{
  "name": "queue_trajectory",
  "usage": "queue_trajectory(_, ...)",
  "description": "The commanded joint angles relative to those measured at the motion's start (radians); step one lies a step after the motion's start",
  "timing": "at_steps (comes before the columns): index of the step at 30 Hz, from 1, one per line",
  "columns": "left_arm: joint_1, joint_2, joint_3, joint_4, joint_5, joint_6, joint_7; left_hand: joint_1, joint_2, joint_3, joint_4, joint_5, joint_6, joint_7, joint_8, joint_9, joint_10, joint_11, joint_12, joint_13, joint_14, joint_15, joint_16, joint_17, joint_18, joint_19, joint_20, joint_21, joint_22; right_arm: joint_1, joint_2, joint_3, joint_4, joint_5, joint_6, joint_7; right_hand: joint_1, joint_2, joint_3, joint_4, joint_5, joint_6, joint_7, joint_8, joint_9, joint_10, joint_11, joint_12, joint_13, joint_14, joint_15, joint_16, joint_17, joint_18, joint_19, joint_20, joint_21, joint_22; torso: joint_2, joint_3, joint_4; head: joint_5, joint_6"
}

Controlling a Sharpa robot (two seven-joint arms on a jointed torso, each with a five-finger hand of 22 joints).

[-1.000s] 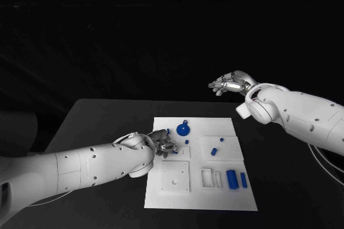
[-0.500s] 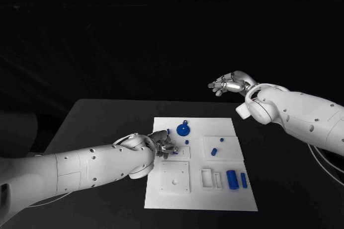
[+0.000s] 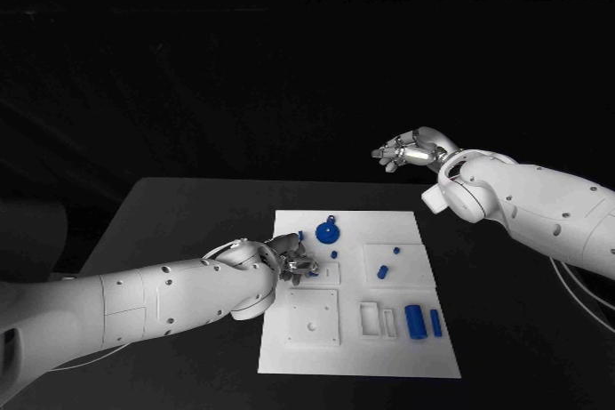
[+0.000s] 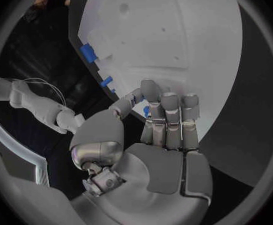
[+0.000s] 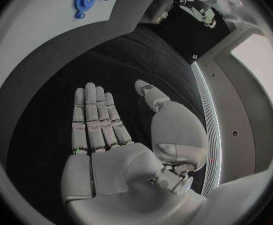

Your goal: Assemble the parts on the task board

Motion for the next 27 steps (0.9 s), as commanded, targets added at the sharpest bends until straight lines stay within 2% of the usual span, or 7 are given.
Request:
queue_trajectory(1, -0.001, 0.007, 0.000, -0.005, 0.000, 0.031, 0.000, 0.014, 0.006, -0.002, -0.003, 0.030, 0.148, -0.092, 0.006, 0.006, -0.013, -0.023, 0.010, -0.002, 0.003, -0.005, 0.008, -0.002, 0.020, 0.000, -0.124, 0.009, -0.003, 0.000, 0.002, 0.000, 0.001, -0.008, 0.018, 0.004, -0.007, 0.006, -0.005, 0.000, 0.003, -0.006, 0.003, 0.005, -0.002, 0.001, 0.004, 0.005, -0.001, -0.007, 0.000, 0.002, -0.001, 0.008, -0.004, 0.006, -0.005, 0.001, 0.000, 0.0000, -0.0002, 0.001, 0.001)
queue_trajectory(9, -0.001, 0.017, 0.000, -0.015, 0.012, 0.068, -0.001, 0.005, 0.004, -0.007, -0.003, 0.060, 0.159, -0.096, 0.008, 0.012, -0.010, -0.024, 0.028, 0.002, 0.005, -0.007, 0.020, -0.002, 0.021, 0.000, -0.125, 0.018, -0.007, -0.001, 0.005, 0.000, -0.002, -0.009, 0.020, 0.004, -0.007, 0.007, -0.005, 0.000, 0.003, -0.006, 0.003, 0.005, -0.002, 0.001, 0.005, 0.005, -0.002, -0.007, 0.001, 0.002, -0.002, 0.009, -0.004, 0.006, -0.005, 0.001, 0.000, 0.0014, -0.0008, 0.002, -0.002)
queue_trajectory(18, -0.001, 0.021, 0.000, -0.017, 0.016, 0.082, 0.000, -0.013, 0.006, -0.012, -0.001, 0.057, 0.175, -0.101, 0.018, 0.020, -0.005, -0.025, 0.056, 0.011, 0.008, -0.008, 0.040, 0.002, 0.020, 0.006, -0.123, 0.016, -0.013, -0.001, 0.008, 0.000, -0.003, -0.009, 0.023, 0.003, -0.007, 0.007, -0.006, -0.001, 0.005, -0.007, 0.003, 0.005, -0.002, 0.000, 0.005, 0.005, -0.004, -0.008, 0.001, 0.002, -0.002, 0.009, -0.005, 0.007, -0.006, 0.001, 0.000, 0.0006, 0.0003, 0.002, -0.002)
queue_trajectory(27, -0.001, 0.027, 0.000, -0.014, 0.016, 0.091, 0.003, -0.031, 0.019, -0.009, -0.002, 0.064, 0.184, -0.106, 0.030, 0.030, -0.006, -0.025, 0.085, 0.022, 0.009, -0.009, 0.061, 0.006, 0.020, 0.016, -0.123, 0.014, -0.011, -0.001, 0.010, 0.000, -0.004, -0.010, 0.026, 0.002, -0.007, 0.007, -0.006, -0.001, 0.005, -0.007, 0.003, 0.005, -0.003, 0.000, 0.005, 0.006, -0.005, -0.009, 0.001, 0.002, -0.002, 0.009, -0.005, 0.007, -0.007, 0.001, 0.000, 0.0003, -0.0002, 0.002, -0.002)
